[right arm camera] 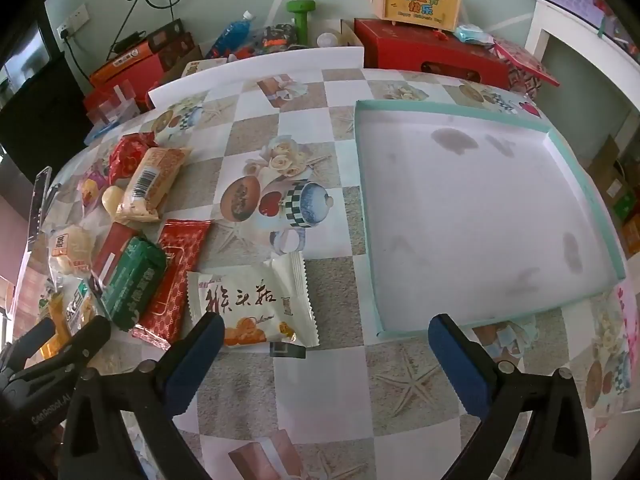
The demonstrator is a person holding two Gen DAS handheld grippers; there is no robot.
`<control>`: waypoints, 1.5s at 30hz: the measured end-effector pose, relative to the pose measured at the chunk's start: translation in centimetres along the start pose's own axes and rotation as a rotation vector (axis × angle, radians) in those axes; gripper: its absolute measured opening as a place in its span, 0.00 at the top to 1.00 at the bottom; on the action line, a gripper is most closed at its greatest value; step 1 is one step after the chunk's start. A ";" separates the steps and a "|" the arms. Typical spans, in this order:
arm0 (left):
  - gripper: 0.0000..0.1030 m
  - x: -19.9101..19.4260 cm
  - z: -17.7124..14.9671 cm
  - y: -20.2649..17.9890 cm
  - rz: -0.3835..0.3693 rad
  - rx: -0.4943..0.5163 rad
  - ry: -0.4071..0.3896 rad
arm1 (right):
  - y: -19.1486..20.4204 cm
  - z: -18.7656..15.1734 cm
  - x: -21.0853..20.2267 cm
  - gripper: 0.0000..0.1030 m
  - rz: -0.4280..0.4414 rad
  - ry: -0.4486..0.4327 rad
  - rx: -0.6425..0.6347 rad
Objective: Organize snacks
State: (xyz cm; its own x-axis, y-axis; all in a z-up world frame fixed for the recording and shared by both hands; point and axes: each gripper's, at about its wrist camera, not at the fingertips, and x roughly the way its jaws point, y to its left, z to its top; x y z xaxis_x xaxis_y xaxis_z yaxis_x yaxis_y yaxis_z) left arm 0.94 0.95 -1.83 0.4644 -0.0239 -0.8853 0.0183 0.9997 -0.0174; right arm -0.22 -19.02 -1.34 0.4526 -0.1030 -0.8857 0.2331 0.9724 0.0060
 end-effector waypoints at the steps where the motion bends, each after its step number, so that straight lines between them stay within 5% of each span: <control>1: 0.00 0.0 0.0 0.0 0.000 0.000 0.000 | 0.0 0.0 0.0 0.00 0.000 0.000 0.000; 45: 0.00 0.5 -0.2 0.1 0.028 -0.005 0.025 | 0.1 -0.1 0.2 0.00 -0.003 -0.018 -0.003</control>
State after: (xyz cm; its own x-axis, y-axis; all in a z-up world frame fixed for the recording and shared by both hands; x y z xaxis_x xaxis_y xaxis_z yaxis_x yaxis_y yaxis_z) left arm 1.02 1.08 -2.38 0.4428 0.0047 -0.8966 0.0006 1.0000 0.0055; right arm -0.17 -18.94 -1.57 0.4670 -0.1094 -0.8774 0.2315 0.9728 0.0019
